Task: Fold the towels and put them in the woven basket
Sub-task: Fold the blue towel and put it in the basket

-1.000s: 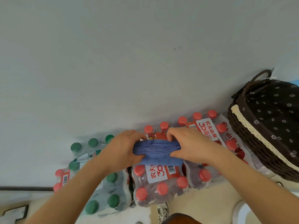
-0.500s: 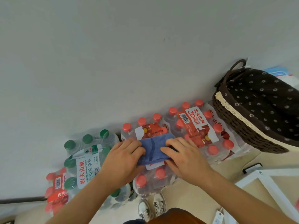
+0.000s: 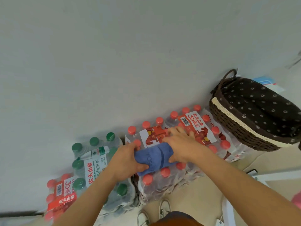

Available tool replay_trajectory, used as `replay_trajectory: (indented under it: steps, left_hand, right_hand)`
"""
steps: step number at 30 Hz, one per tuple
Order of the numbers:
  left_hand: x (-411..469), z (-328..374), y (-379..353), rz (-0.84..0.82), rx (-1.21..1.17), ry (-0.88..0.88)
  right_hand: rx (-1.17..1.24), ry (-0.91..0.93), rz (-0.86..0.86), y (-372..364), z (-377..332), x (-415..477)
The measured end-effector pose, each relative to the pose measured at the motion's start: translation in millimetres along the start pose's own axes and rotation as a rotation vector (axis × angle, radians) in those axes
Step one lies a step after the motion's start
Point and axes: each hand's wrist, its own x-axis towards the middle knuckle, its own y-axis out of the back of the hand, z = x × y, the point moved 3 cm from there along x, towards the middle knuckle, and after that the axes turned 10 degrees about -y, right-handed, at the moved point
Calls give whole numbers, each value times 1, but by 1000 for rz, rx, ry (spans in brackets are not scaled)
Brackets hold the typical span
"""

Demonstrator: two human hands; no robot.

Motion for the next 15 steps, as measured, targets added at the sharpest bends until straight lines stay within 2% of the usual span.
replay_trajectory:
  steps: [3, 5, 8, 10, 13, 15]
  left_hand:
    - [-10, 10, 6, 82, -186, 20]
    - [-11, 20, 21, 181, -398, 53]
    - [3, 59, 43, 288, -679, -5]
    - [19, 99, 48, 298, -789, -67]
    - [57, 156, 39, 275, -893, -109]
    - [93, 194, 27, 275, -928, -115]
  right_hand:
    - [174, 113, 6, 9, 4, -6]
    - [499, 82, -10, 25, 23, -18]
    - [1027, 36, 98, 58, 66, -42]
    - [1350, 18, 178, 78, 98, -56]
    - [1597, -91, 337, 99, 155, -70]
    - [1628, -204, 467, 107, 201, -71]
